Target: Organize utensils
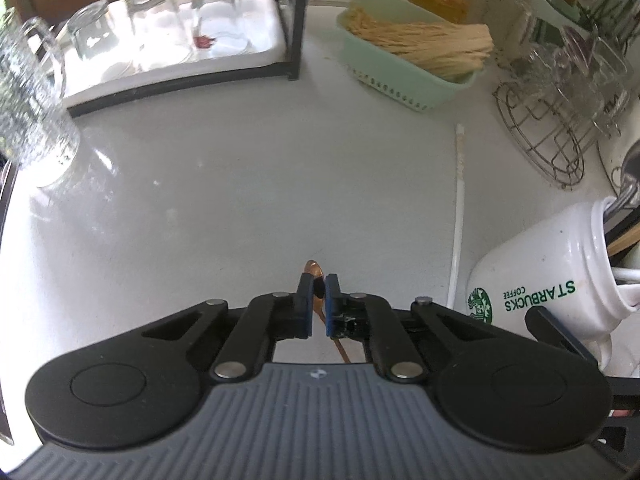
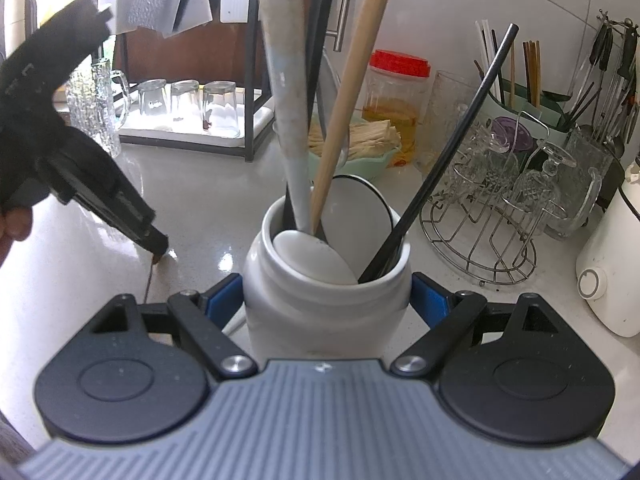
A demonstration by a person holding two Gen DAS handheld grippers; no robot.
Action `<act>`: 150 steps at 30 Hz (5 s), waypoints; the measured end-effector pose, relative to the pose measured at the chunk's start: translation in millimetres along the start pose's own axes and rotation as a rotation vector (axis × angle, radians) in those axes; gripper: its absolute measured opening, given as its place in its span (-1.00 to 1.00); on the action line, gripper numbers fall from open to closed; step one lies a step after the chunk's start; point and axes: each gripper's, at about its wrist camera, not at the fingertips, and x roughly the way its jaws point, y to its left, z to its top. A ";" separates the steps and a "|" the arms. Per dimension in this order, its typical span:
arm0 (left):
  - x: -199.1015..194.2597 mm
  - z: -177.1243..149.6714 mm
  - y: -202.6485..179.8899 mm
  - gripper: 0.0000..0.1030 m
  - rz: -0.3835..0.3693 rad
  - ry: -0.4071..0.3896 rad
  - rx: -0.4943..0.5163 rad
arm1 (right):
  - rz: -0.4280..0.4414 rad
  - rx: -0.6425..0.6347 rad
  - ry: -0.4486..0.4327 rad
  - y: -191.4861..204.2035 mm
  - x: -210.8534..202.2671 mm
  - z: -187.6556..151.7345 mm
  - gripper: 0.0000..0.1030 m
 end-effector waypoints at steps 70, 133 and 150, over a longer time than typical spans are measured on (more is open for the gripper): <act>19.0 13.1 -40.8 -0.36 0.077 -0.001 0.214 | -0.015 -0.015 0.007 1.9 3.2 0.2 0.79; -164.8 17.6 -71.6 -0.36 -0.071 -0.344 0.308 | -0.023 -0.030 -0.006 5.8 6.9 1.7 0.80; -249.5 28.1 -112.8 -0.36 -0.200 -0.448 0.372 | -0.022 -0.031 -0.008 6.5 6.8 1.6 0.80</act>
